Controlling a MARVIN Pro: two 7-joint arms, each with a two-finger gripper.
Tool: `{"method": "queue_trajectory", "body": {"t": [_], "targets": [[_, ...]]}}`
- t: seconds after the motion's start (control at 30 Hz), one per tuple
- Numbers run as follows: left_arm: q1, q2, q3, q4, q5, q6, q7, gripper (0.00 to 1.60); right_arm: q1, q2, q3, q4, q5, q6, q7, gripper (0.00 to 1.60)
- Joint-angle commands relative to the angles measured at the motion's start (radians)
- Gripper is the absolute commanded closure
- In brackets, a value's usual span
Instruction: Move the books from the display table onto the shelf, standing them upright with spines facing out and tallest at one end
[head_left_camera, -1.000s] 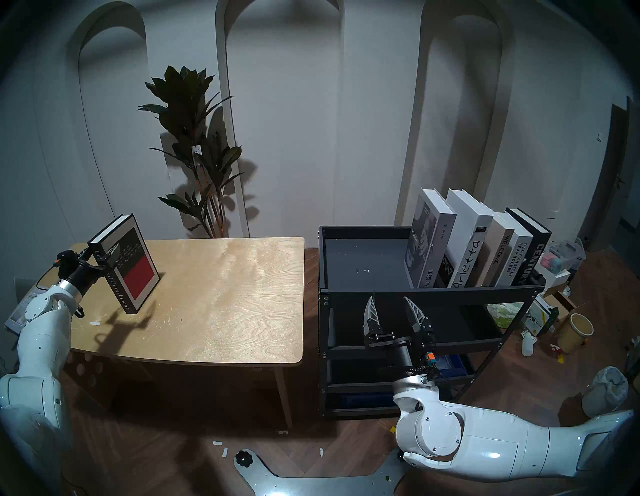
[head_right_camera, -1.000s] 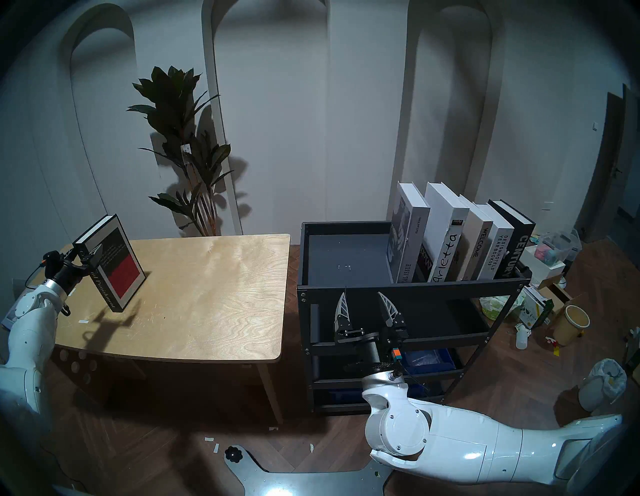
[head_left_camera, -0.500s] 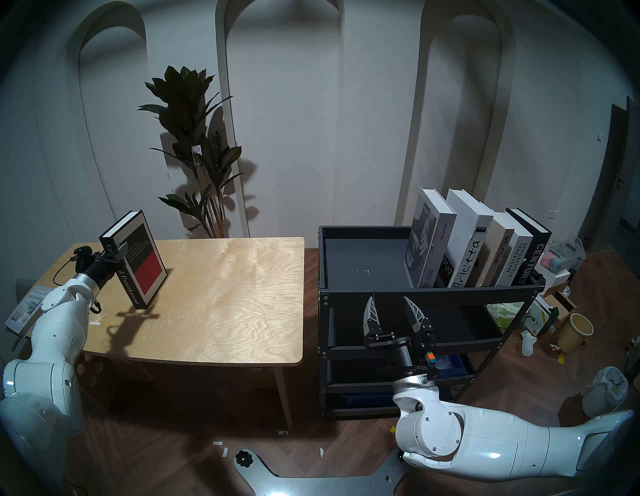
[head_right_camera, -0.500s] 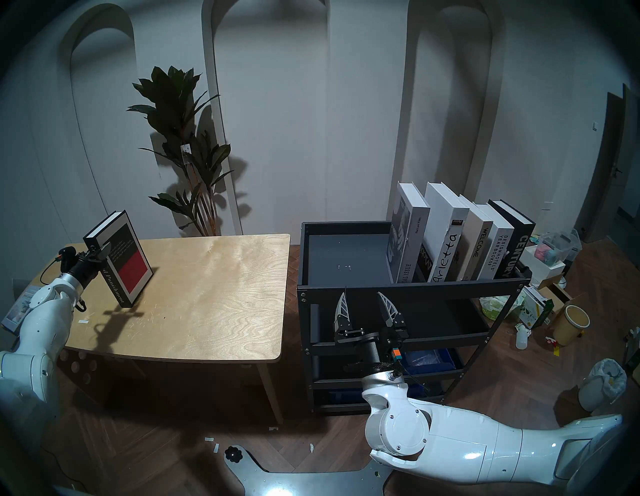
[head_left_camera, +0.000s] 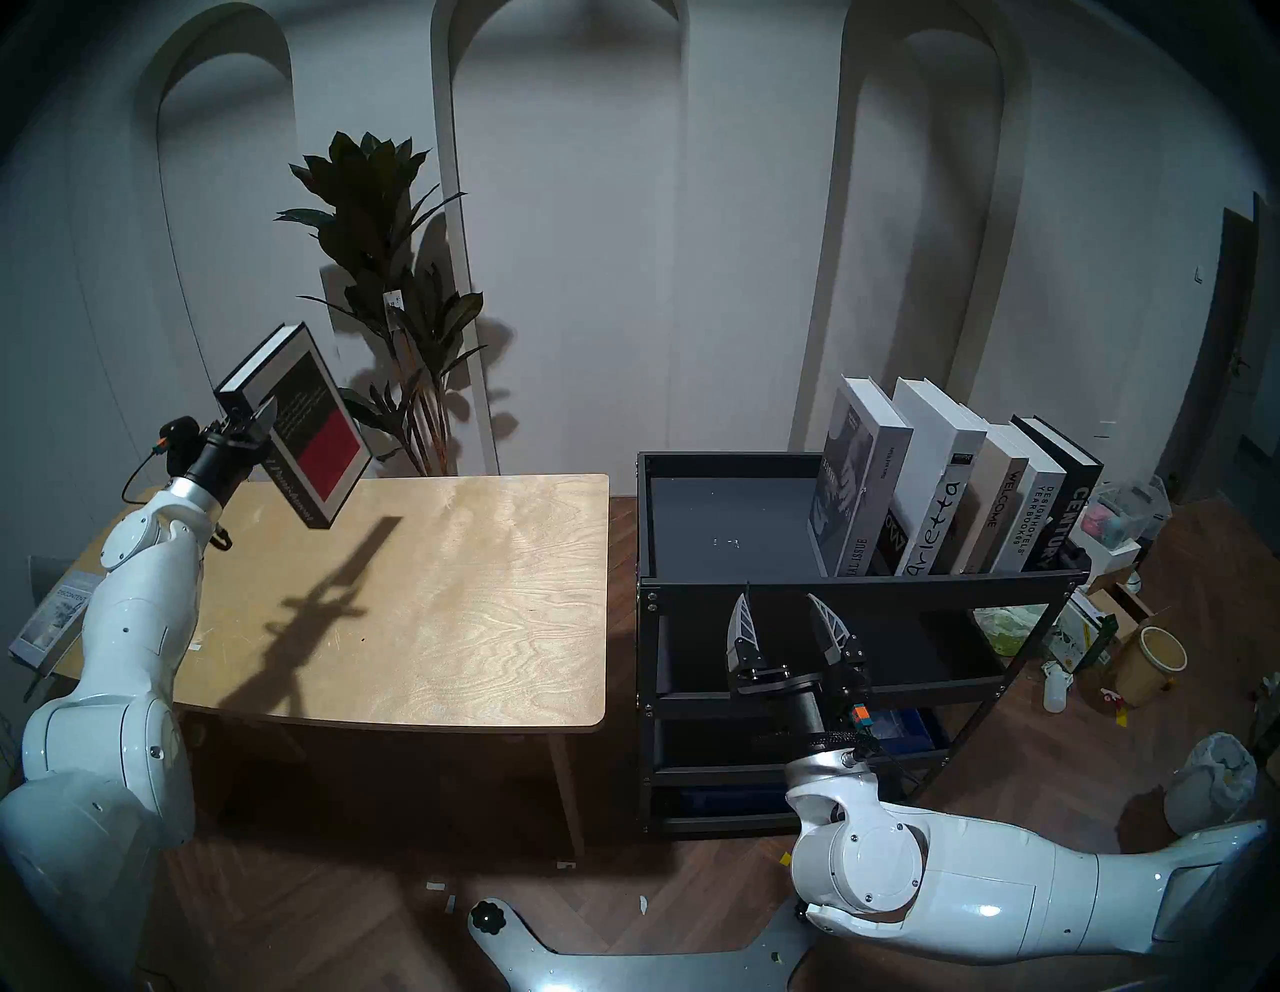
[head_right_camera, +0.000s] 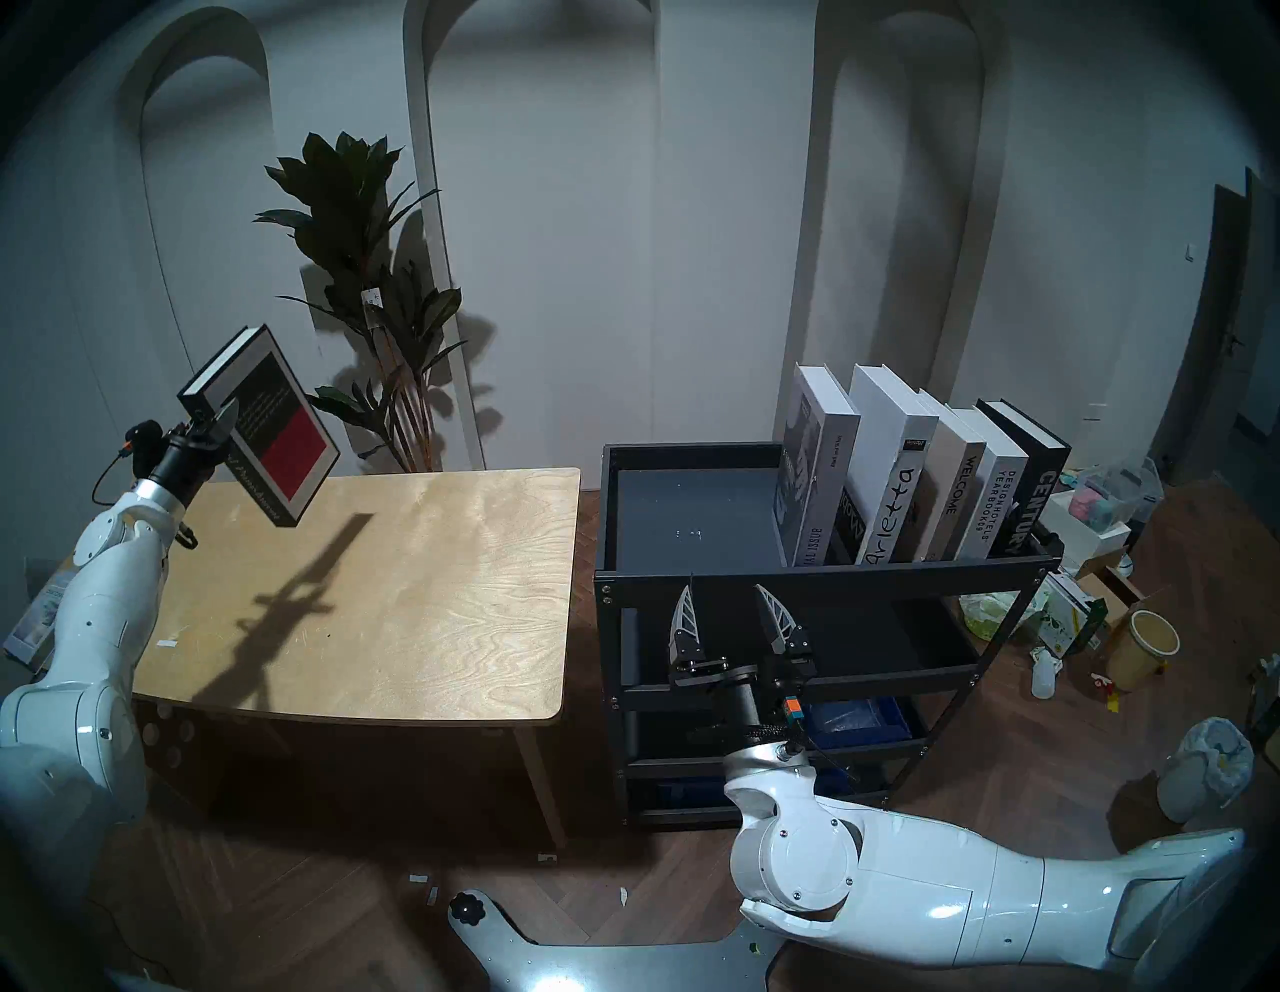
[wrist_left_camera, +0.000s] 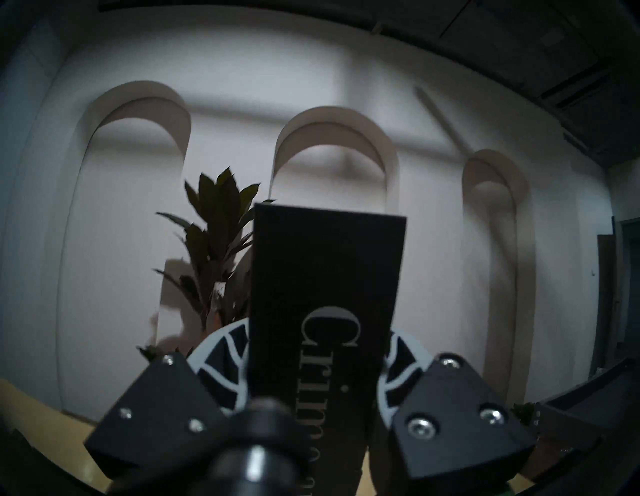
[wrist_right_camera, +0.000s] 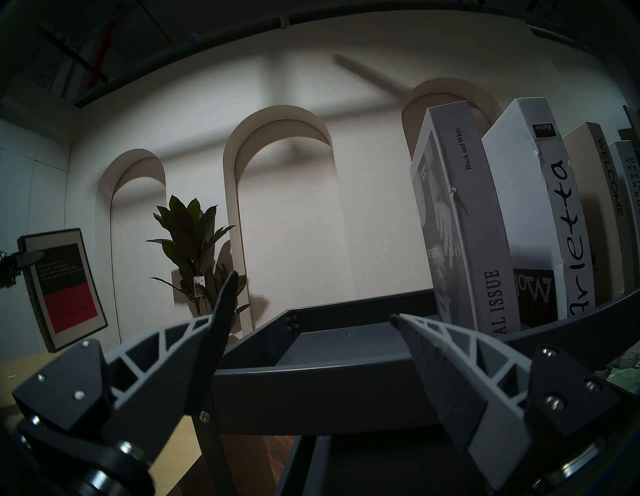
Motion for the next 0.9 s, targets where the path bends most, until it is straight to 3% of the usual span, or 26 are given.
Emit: {"method": "queue_trajectory", "body": {"t": [0.0, 0.17, 0.2, 0.57, 0.63, 0.87], "targets": [[-0.106, -0.108, 0.049, -0.11, -0.028, -0.003, -0.028, 1.6, 0.004, -0.003, 0.002, -0.006, -0.002, -0.002, 0.001, 0.0], [-0.151, -0.192, 0.119, -0.193, -0.027, 0.021, -0.022, 1.6, 0.004, -0.004, 0.001, -0.003, -0.002, -0.002, 0.001, 0.0], [-0.142, -0.178, 0.138, -0.178, -0.033, 0.022, -0.023, 1.6, 0.004, -0.004, 0.001, -0.003, -0.002, -0.002, 0.001, 0.0], [-0.189, -0.322, 0.26, -0.32, -0.054, 0.092, 0.008, 1.6, 0.005, -0.005, 0.001, 0.001, -0.002, -0.002, 0.001, 0.0], [-0.187, -0.358, 0.271, -0.337, -0.059, 0.11, 0.027, 1.6, 0.006, -0.006, 0.001, 0.001, -0.002, -0.002, 0.001, 0.0], [-0.161, -0.391, 0.288, -0.369, -0.059, 0.177, 0.152, 1.6, 0.006, -0.007, 0.001, 0.001, -0.002, -0.003, 0.001, 0.0]]}}
